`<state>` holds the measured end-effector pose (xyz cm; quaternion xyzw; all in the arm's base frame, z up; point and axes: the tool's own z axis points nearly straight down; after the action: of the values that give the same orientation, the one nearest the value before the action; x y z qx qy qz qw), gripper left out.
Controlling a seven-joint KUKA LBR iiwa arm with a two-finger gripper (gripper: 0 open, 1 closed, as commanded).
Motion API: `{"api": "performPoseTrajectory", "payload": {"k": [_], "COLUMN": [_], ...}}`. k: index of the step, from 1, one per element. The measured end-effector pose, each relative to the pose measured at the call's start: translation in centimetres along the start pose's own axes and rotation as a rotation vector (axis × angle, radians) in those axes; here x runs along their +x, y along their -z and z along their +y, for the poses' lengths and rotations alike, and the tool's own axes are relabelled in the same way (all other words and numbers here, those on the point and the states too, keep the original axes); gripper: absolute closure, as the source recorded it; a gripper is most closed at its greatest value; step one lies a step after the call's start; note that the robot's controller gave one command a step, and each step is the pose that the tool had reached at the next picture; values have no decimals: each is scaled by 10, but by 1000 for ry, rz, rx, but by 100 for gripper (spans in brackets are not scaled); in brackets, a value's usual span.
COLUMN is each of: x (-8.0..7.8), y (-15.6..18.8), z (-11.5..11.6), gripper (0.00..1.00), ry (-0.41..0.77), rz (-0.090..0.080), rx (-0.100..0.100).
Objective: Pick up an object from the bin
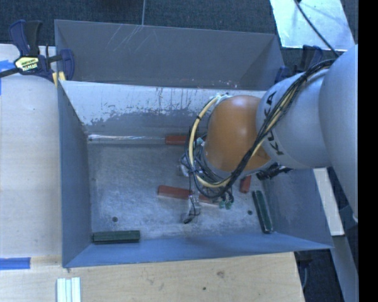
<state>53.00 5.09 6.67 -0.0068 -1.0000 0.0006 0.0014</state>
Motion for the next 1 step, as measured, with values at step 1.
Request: {"api": "performPoseTrajectory", "payload": {"k": [1], "x": [0], "y": [35], "z": [0], "gripper": [0], "ry": [-84], "rz": [-10], "rx": [-2]}}
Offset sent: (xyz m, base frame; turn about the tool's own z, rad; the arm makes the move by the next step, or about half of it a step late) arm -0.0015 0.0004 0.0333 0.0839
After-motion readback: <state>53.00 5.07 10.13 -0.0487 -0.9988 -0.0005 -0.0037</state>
